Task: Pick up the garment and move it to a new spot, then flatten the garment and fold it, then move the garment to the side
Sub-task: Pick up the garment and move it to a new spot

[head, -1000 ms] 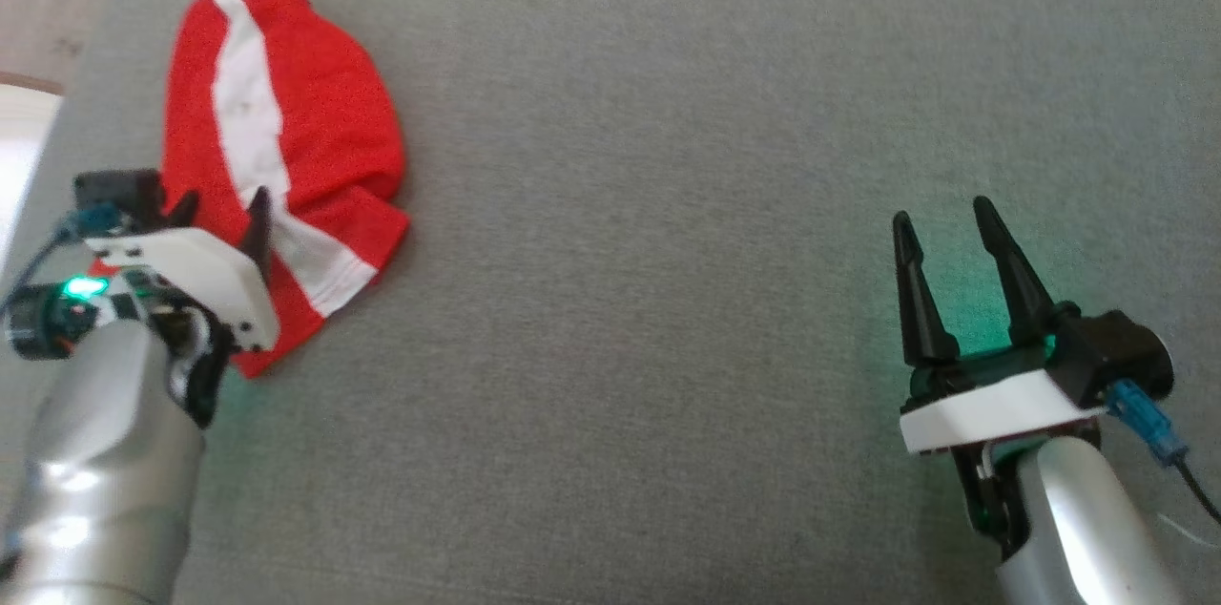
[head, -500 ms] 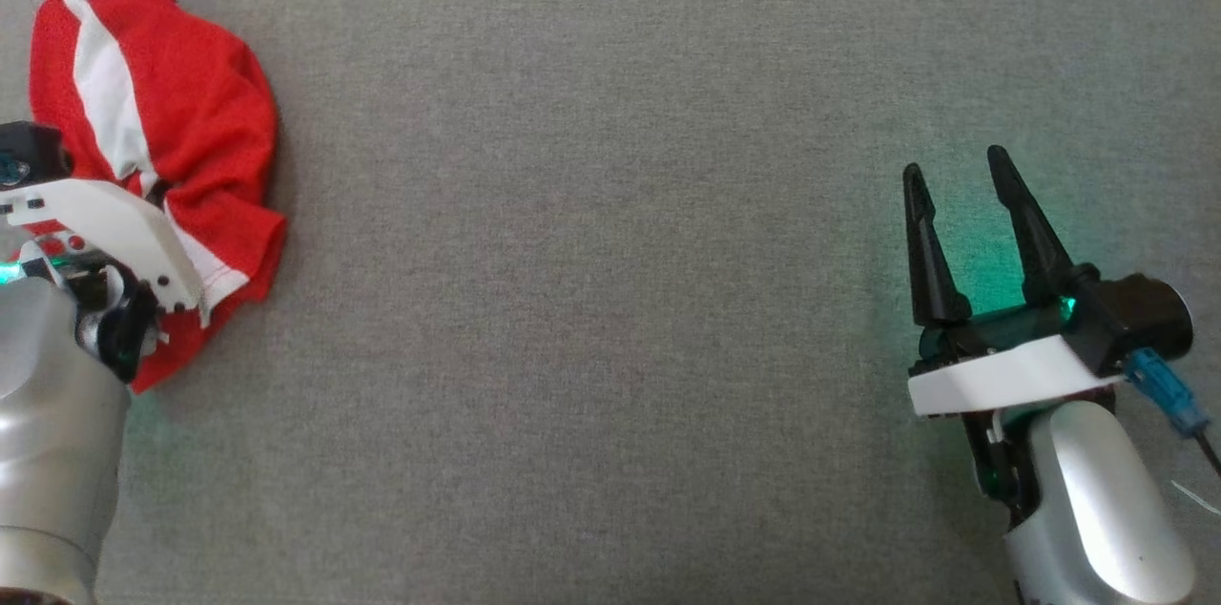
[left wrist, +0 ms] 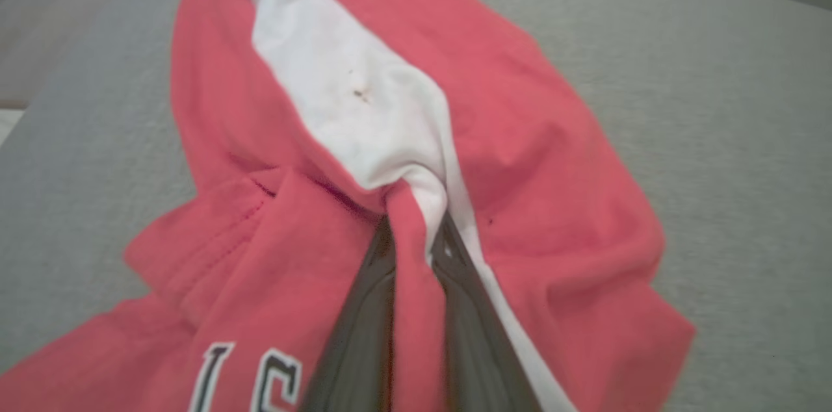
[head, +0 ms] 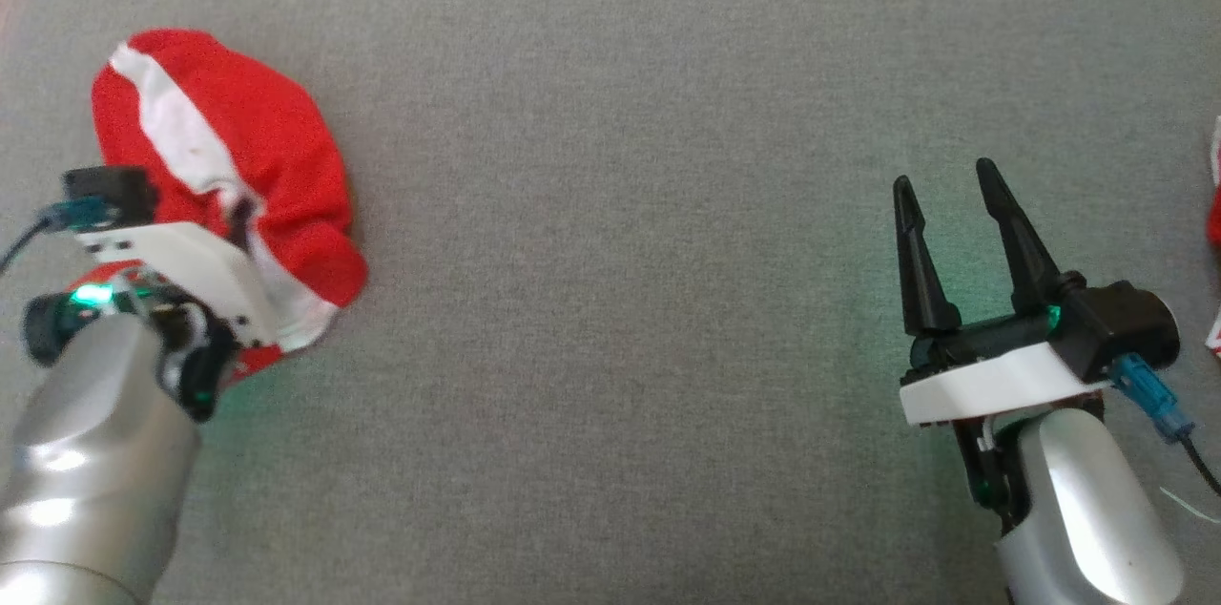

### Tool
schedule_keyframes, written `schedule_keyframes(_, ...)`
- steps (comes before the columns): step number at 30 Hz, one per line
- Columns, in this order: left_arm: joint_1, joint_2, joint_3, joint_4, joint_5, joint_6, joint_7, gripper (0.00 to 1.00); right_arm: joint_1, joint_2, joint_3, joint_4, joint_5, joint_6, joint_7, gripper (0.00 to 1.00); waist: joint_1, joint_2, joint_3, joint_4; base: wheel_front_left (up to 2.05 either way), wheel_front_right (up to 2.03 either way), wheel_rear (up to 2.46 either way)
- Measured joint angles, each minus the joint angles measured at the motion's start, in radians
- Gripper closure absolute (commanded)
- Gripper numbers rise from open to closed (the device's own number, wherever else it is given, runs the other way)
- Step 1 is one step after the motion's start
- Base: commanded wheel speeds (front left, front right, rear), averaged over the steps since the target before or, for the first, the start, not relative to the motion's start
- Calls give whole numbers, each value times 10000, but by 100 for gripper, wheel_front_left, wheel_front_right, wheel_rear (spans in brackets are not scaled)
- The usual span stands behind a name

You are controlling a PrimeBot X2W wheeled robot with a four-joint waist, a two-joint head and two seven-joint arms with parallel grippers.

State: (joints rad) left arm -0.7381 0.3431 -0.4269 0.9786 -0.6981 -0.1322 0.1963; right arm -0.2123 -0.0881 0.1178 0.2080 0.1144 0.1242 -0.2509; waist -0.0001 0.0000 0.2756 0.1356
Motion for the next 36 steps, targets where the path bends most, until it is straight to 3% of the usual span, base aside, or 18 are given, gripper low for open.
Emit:
schedule_keyframes(9, 394, -500, -1732, -1718, -1043, 0, -362, 100, 234, 127, 8, 13, 115, 0, 0, 0, 0, 0, -523, -379, 0, 0, 0)
schedule_keyframes(15, 448, -1383, -2871, -2702, -1582, 0, -708, 100, 227, 192, 31, 13, 182, 0, 0, 0, 0, 0, -718, -998, 0, 0, 0)
schedule_keyframes(26, -46, -2761, -3672, -2851, -1705, 0, -1430, 100, 215, 276, 75, -10, 345, 0, 0, 0, 0, 0, -715, -2103, 0, 0, 0)
schedule_keyframes(31, -412, -2993, -4029, -2917, -1964, 29, -1981, 100, 207, 284, 180, -10, 479, 0, 0, 0, 0, 0, -662, -2624, 0, 0, 0)
schedule_keyframes(35, -500, -2982, -4673, -3726, -2702, 244, -2669, 100, 197, 305, 305, -10, 623, 0, 0, 0, 1, 0, -642, -2951, 0, 0, 0)
schedule_keyframes(36, -596, -3001, -4865, -3877, -2844, 382, -2886, 71, 198, 307, 301, -10, 623, 0, 0, 0, 1, 0, -641, -2998, 0, 0, 0)
